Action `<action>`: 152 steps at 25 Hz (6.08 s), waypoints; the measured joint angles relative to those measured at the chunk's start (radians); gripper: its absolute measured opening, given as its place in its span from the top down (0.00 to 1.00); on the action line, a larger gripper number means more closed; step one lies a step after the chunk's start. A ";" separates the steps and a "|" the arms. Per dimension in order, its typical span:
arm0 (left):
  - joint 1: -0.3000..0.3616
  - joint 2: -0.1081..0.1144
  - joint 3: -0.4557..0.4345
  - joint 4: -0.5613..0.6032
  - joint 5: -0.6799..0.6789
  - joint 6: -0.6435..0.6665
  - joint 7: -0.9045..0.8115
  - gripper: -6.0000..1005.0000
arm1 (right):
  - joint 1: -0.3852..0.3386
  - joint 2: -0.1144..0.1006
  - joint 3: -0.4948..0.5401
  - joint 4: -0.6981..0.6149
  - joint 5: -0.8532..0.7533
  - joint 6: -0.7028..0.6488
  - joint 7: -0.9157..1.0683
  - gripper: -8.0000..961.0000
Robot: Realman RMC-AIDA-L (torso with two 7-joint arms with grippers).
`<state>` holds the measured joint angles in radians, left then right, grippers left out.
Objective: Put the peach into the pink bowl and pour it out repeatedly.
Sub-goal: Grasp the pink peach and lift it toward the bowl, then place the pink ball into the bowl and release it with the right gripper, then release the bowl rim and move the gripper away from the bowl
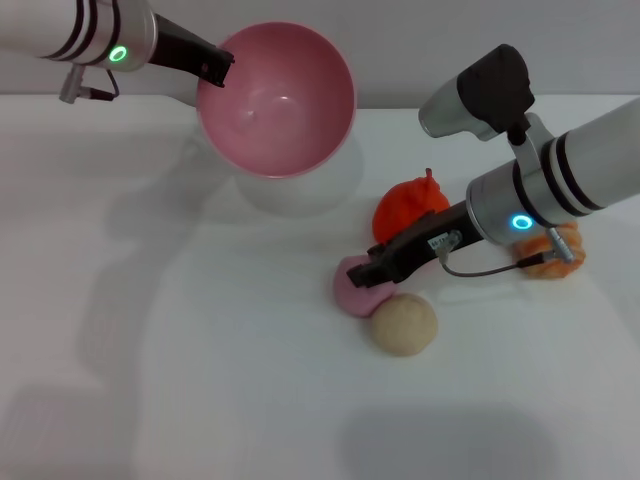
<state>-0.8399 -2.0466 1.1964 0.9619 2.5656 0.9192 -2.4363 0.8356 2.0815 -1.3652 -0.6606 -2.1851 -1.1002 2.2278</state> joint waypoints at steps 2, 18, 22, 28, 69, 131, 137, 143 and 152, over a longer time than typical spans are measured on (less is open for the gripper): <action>0.000 0.000 0.000 0.000 0.000 0.000 0.000 0.95 | 0.001 -0.001 0.000 0.007 -0.001 0.012 0.005 0.64; 0.005 -0.004 0.002 0.000 0.001 0.002 -0.011 0.95 | -0.028 -0.008 -0.014 -0.042 -0.012 0.012 -0.003 0.87; 0.007 -0.004 0.003 0.000 0.001 0.018 -0.014 0.95 | -0.089 -0.008 -0.053 -0.184 -0.013 -0.007 -0.013 0.94; 0.013 -0.001 -0.004 -0.002 0.003 0.023 -0.015 0.95 | -0.178 -0.012 -0.052 -0.434 -0.013 -0.076 -0.012 0.96; -0.075 -0.013 -0.003 0.043 0.079 0.543 -0.115 0.94 | -0.139 -0.011 -0.086 -0.736 0.002 -0.237 -0.087 0.90; 0.000 -0.015 0.077 -0.025 0.073 0.419 -0.165 0.94 | -0.540 -0.006 0.132 -0.696 0.647 0.205 -0.642 0.60; -0.002 -0.014 0.077 -0.023 0.073 0.419 -0.175 0.94 | -0.540 -0.006 0.132 -0.694 0.648 0.204 -0.642 0.60; 0.000 -0.013 0.074 -0.018 0.073 0.402 -0.177 0.94 | -0.543 -0.006 0.132 -0.689 0.652 0.204 -0.643 0.60; -0.006 -0.012 0.031 0.020 0.059 0.360 -0.179 0.62 | -0.542 -0.008 0.143 -0.665 0.659 0.205 -0.643 0.60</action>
<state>-0.8454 -2.0591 1.2271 0.9819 2.6251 1.2790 -2.6157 0.2938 2.0740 -1.2226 -1.3256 -1.5260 -0.8950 1.5845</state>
